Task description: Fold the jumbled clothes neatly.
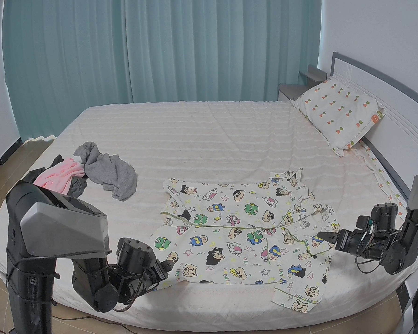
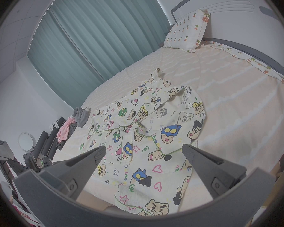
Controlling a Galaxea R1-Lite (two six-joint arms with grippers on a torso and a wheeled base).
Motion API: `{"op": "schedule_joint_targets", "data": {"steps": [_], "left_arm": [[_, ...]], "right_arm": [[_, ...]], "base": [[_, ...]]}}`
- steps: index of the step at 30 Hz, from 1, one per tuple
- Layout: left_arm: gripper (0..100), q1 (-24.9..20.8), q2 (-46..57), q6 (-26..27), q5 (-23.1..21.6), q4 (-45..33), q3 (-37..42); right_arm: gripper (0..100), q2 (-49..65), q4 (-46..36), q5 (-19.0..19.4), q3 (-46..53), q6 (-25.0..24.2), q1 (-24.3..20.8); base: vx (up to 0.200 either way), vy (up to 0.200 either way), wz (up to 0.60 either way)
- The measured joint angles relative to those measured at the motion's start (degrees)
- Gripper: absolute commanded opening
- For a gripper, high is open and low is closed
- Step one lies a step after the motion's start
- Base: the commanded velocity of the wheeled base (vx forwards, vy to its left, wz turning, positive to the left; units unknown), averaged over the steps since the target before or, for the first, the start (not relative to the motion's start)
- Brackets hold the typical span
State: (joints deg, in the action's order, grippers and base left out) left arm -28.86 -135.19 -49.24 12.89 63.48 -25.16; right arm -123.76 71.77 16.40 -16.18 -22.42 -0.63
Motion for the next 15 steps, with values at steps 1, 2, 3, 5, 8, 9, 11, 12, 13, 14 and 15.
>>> {"op": "schedule_joint_targets", "data": {"steps": [1, 2, 3, 5, 8, 9, 11, 12, 13, 14, 15], "left_arm": [[100, -0.06, -0.33, 0.11, 0.17, -0.09, 0.02], [100, -0.09, -0.56, 0.2, 0.3, -0.2, 0.15], [100, -0.11, -0.74, 0.24, 0.44, -0.28, 0.35], [100, -0.09, -1.0, 0.39, 0.57, -0.37, 0.52], [100, 0.02, -1.19, 1.56, 0.55, -0.5, 1.13], [100, 0.06, -1.22, 2.27, 0.57, -0.5, 1.38], [100, 0.05, -1.27, 3.45, 0.55, -0.48, 1.79], [100, 0.05, -1.27, 3.84, 0.55, -0.52, 1.88], [100, 0.02, -1.3, 4.13, 0.55, -0.56, 1.93], [100, 0.0, -1.33, 4.29, 0.57, -0.59, 1.9], [100, 0.0, -1.35, 4.66, 0.52, -0.74, 1.9]], "right_arm": [[100, -0.06, 0.02, 0.0, 0.02, 0.01, -0.02], [100, -0.13, 0.07, 0.0, 0.04, 0.0, -0.05], [100, -0.2, 0.05, 0.0, 0.06, 0.0, -0.05], [100, -0.24, 0.05, 0.02, 0.06, 0.0, 0.01], [100, -0.3, 0.05, 0.02, 0.04, 0.0, 0.06], [100, -0.3, 0.05, 0.02, 0.04, 0.0, 0.06], [100, -0.3, 0.05, 0.02, 0.0, 0.0, 0.06], [100, -0.3, 0.05, 0.02, 0.0, 0.01, 0.06], [100, -0.28, 0.02, 0.05, -0.02, 0.01, 0.04], [100, -0.28, 0.02, 0.02, -0.07, 0.01, 0.0], [100, -0.27, 0.05, 0.02, -0.07, 0.04, 0.0]], "base": [[0.0, 0.0, 0.0], [0.0, 0.0, 0.0], [0.0, 0.0, 0.0], [0.0, 0.0, 0.0], [0.0, 0.0, 0.0], [0.0, 0.0, 0.0], [0.0, 0.0, 0.0], [0.0, 0.0, 0.0], [0.0, 0.0, 0.0], [0.0, 0.0, 0.0], [0.0, 0.0, 0.0]]}}
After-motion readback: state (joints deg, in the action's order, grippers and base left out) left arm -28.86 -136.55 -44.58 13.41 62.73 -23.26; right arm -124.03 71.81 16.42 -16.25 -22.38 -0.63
